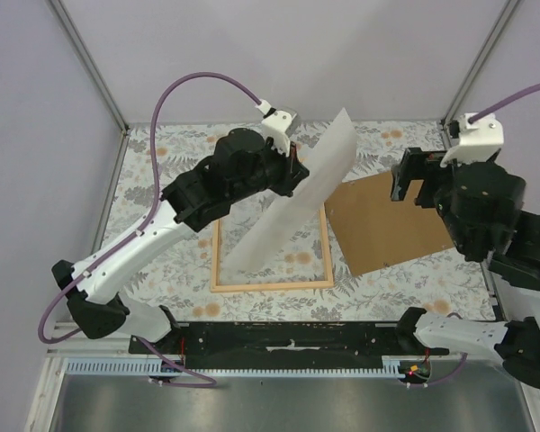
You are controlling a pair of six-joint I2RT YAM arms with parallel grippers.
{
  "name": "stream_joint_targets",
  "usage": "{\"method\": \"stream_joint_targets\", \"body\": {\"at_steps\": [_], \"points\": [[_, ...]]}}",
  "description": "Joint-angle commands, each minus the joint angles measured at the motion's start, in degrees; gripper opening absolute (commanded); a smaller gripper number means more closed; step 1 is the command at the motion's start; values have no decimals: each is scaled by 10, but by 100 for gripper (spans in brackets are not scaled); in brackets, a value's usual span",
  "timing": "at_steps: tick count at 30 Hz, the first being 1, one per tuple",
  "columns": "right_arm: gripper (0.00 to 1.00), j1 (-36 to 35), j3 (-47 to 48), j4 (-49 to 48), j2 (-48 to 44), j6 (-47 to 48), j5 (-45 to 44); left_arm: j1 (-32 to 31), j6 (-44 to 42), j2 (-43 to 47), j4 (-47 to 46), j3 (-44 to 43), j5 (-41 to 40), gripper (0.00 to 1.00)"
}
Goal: Put the photo into the frame
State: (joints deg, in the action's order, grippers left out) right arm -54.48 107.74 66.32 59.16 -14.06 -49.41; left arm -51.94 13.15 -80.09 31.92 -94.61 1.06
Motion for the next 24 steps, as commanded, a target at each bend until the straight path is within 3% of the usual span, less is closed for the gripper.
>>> {"method": "stream_joint_targets", "body": {"at_steps": [1,5,12,16,24], "points": [[98,109,-92,-77,18,-50,123,-34,142,-23,-70,-43,-197,2],[98,229,-152,-126,8,-71,258,-70,172,-72,-56,-95,-300,2],[98,348,-179,-154,18,-93,362,-69,236,-85,-42,-124,-449,2],[98,374,-187,-161,21,-91,398,29,303,-35,-47,-9,-351,2],[98,380,-235,-190,24,-92,431,275,325,97,-282,453,-69,2]]}}
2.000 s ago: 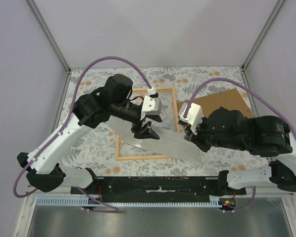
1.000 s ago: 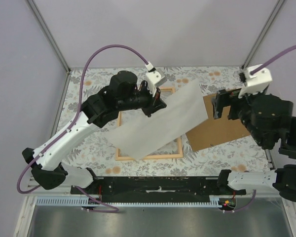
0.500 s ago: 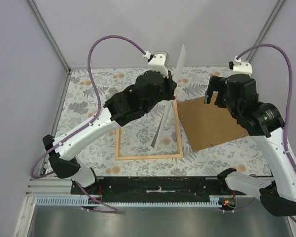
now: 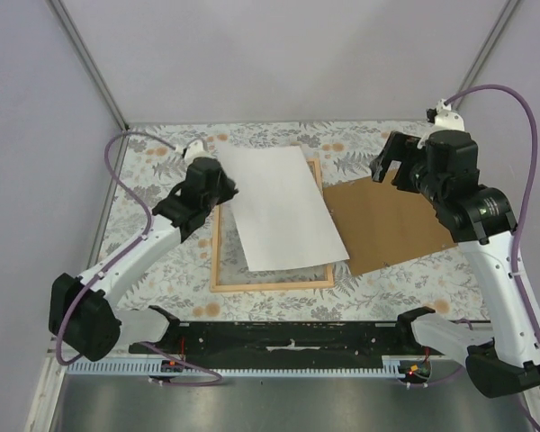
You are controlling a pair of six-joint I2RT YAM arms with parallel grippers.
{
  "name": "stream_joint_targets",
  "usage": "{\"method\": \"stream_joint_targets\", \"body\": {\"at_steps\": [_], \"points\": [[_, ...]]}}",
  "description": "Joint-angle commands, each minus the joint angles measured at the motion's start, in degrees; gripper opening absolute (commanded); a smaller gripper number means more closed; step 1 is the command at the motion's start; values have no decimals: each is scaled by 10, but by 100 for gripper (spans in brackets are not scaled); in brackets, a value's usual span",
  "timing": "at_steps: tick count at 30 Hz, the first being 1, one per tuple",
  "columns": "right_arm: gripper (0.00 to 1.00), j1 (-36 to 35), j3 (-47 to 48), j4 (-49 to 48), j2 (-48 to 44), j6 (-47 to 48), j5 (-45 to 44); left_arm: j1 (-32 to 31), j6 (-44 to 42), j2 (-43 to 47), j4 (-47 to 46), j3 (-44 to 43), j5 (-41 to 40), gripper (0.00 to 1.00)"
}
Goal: Put the photo into the frame
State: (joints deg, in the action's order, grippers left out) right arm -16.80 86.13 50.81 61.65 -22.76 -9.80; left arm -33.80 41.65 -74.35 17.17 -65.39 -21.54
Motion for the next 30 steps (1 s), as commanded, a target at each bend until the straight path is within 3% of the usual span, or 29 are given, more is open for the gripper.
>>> {"method": "stream_joint_targets", "body": {"at_steps": [1,6,10,23,30], "points": [[98,4,-25,-39,0,-6,41,129,41,32,-165,202,206,2],[98,4,-46,-51,5,-8,54,232,-15,-67,-272,263,384,2],[98,4,-54,-56,4,-4,58,242,-55,-110,-295,247,436,2],[98,4,-58,-66,2,11,70,243,-76,-178,-319,164,385,2],[98,4,-54,-65,3,13,73,243,-58,-189,-347,170,361,2]]}}
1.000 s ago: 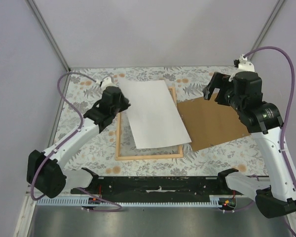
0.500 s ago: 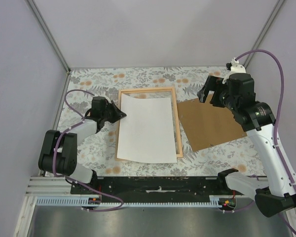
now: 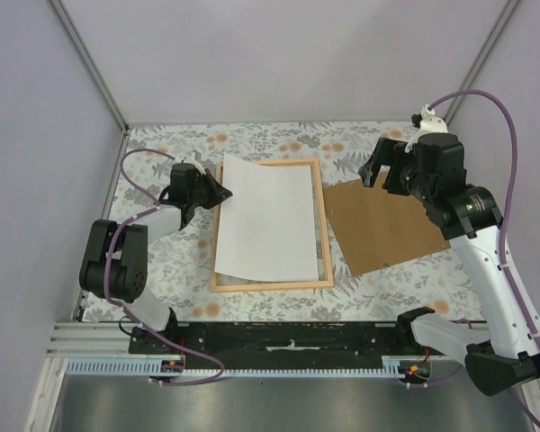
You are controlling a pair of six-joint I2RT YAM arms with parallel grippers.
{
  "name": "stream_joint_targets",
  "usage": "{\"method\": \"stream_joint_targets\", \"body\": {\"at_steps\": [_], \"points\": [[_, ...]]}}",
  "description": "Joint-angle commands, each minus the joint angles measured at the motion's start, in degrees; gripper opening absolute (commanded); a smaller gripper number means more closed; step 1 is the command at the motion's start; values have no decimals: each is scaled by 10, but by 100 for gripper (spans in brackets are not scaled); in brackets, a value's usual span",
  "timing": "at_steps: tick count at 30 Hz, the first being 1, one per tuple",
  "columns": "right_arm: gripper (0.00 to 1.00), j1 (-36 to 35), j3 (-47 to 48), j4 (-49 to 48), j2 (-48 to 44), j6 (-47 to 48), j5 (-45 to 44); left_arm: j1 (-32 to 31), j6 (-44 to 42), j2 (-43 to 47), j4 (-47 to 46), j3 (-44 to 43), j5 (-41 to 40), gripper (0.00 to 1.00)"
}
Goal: Put the photo into the frame
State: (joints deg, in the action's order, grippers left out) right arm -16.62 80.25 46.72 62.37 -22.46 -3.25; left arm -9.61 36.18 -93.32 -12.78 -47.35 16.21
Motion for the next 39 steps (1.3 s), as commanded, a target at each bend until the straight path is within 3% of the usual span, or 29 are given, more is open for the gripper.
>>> {"method": "stream_joint_targets", "body": {"at_steps": [1,10,19,39], "points": [[98,2,5,-23,-4,11,8,1,-9,-5,-45,-19,-5,2],[98,2,3,-27,1,11,22,-1,29,-26,-86,1,13,2],[97,2,1,-31,4,8,31,-1,41,-6,-115,34,-36,2],[98,2,3,-30,7,11,46,-1,48,-49,-152,5,-9,2]]}}
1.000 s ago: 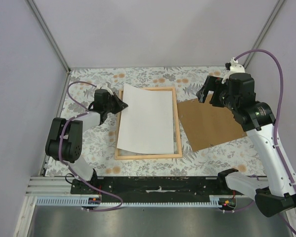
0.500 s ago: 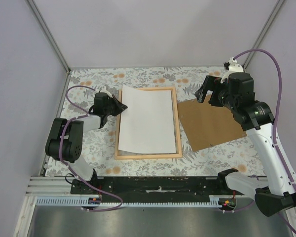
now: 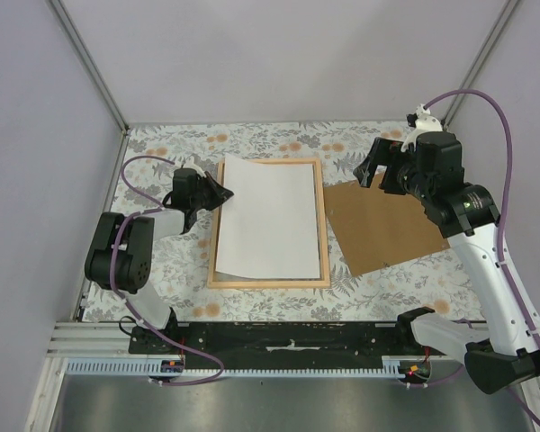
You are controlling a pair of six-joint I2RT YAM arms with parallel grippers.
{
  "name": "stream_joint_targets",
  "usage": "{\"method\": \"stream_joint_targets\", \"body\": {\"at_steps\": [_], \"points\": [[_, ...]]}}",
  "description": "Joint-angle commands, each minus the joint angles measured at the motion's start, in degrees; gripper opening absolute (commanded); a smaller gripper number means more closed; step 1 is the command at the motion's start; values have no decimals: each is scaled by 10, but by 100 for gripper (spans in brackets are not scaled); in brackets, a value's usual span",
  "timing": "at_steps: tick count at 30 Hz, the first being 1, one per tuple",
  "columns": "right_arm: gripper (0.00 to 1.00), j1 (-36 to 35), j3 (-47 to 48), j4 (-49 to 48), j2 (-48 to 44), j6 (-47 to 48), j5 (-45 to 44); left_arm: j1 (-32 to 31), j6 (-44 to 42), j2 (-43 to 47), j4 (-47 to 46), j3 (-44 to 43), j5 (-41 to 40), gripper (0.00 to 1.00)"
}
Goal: Put the photo into the frame
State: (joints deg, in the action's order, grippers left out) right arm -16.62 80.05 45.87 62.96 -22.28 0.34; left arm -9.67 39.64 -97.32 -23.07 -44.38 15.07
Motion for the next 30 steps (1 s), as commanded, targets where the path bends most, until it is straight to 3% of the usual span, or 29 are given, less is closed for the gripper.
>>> {"method": "stream_joint_targets", "body": {"at_steps": [1,18,30], "points": [[98,2,6,-22,2,9,10,-1,12,-10,-49,-26,3,2],[98,2,6,-24,10,9,22,-8,6,-3,-61,4,-5,2],[98,2,5,-23,13,9,23,-8,-35,-54,-46,-40,49,2]]}}
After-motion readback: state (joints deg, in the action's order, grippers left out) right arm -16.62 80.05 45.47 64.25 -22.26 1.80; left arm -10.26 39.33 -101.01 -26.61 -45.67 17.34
